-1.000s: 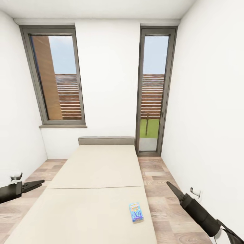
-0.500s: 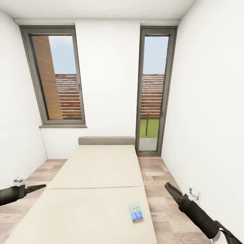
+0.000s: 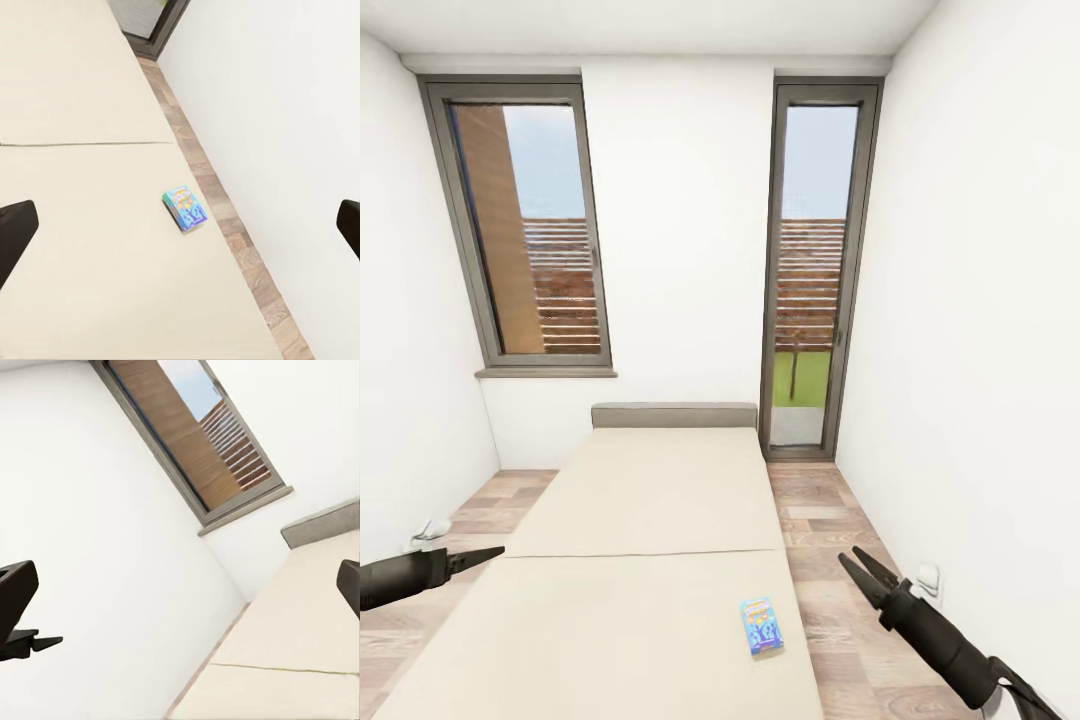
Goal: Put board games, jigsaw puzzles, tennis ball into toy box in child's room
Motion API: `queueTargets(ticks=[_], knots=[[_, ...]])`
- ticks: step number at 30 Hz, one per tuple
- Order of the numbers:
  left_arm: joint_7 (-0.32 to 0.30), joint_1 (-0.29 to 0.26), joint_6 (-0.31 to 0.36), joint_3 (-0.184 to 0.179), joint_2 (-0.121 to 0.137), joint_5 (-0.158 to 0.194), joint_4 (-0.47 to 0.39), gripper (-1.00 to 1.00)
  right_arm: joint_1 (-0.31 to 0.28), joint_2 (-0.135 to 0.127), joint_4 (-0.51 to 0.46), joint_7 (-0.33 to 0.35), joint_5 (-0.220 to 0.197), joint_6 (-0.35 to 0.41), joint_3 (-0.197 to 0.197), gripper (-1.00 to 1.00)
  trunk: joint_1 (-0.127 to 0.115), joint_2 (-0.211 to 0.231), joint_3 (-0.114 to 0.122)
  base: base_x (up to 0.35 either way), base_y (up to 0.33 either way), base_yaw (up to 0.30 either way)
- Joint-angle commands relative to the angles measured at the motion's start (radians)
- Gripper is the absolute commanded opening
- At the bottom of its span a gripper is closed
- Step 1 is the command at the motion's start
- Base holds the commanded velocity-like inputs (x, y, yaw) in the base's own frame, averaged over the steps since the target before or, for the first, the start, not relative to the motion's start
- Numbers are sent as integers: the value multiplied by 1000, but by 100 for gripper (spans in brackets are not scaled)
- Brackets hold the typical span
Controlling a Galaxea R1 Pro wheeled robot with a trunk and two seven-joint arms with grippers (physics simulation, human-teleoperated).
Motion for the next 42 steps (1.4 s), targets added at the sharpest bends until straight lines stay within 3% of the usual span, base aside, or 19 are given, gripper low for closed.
queueTargets(ticks=[1,2,10,17,24,28,35,42], knots=[[2,0,5,1,-4,0,0,100,-1,0,1,-3,0,3,0,100,0,-1,0,0,0,0],[226,0,-160,1,-6,0,0,100,-2,1,2,-12,359,-72,0,100,0,-1,0,0,0,0],[232,0,-161,0,-31,-1,0,100,-2,1,3,-150,366,12,1,100,0,-1,0,0,0,0],[274,-2,-160,-1,-93,-5,-1,100,-2,1,2,-283,364,37,2,100,0,-1,0,0,0,0],[413,-5,-147,-11,-187,-4,-7,100,-2,-1,2,-312,368,41,1,100,0,-1,0,0,0,0],[469,-6,-133,-32,-219,-4,-10,100,-2,-1,2,-313,369,41,1,100,0,-1,0,0,0,0],[607,-7,-124,-102,-281,-4,-12,100,-2,-4,3,-322,366,41,1,100,0,-1,0,0,0,0],[699,-21,-117,-118,-345,-3,-12,100,-3,-3,3,-368,365,42,1,100,0,-1,0,0,0,0]])
